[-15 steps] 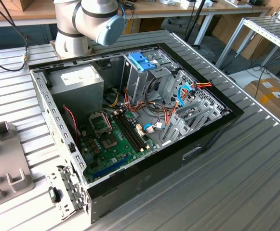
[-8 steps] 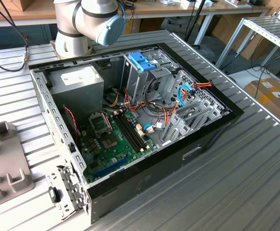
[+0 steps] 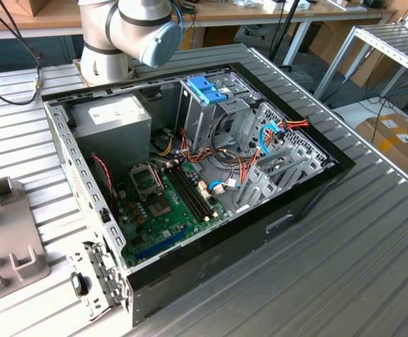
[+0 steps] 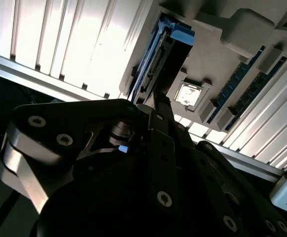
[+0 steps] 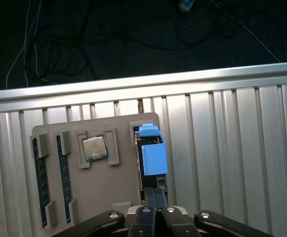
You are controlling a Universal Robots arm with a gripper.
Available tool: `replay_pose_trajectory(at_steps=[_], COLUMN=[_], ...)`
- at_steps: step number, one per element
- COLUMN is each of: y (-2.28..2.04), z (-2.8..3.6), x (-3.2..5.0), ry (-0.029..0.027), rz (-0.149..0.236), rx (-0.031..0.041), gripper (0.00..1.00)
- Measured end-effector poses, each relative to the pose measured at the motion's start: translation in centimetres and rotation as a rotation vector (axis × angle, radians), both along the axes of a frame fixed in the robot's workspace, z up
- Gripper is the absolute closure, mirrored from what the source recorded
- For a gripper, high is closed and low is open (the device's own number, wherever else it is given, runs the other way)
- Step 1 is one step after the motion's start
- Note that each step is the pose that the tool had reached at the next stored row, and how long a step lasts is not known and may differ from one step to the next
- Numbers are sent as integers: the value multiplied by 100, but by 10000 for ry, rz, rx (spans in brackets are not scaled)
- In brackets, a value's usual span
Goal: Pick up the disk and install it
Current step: 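Pick up the disk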
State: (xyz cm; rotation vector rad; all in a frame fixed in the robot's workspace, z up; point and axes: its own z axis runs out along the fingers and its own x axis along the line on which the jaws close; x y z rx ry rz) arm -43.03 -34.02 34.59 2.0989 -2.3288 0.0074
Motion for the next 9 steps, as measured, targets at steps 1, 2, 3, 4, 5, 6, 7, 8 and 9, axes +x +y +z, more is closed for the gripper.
replay_pose_trajectory(at_steps=[1, 2, 3, 4, 5, 6, 7, 8, 9], y=[0, 0, 0, 0, 0, 0, 0, 0, 0], z=[0, 0, 0, 0, 0, -1, 0, -1, -1], x=[0, 0, 0, 0, 0, 0, 0, 0, 0], ry=[0, 0, 1, 0, 1, 0, 1, 0, 0], rz=[0, 0, 0, 0, 0, 0, 0, 0, 0], rx=[0, -1, 0, 0, 0, 0, 0, 0, 0], gripper=[89, 89, 89, 89, 89, 89, 89, 89, 89])
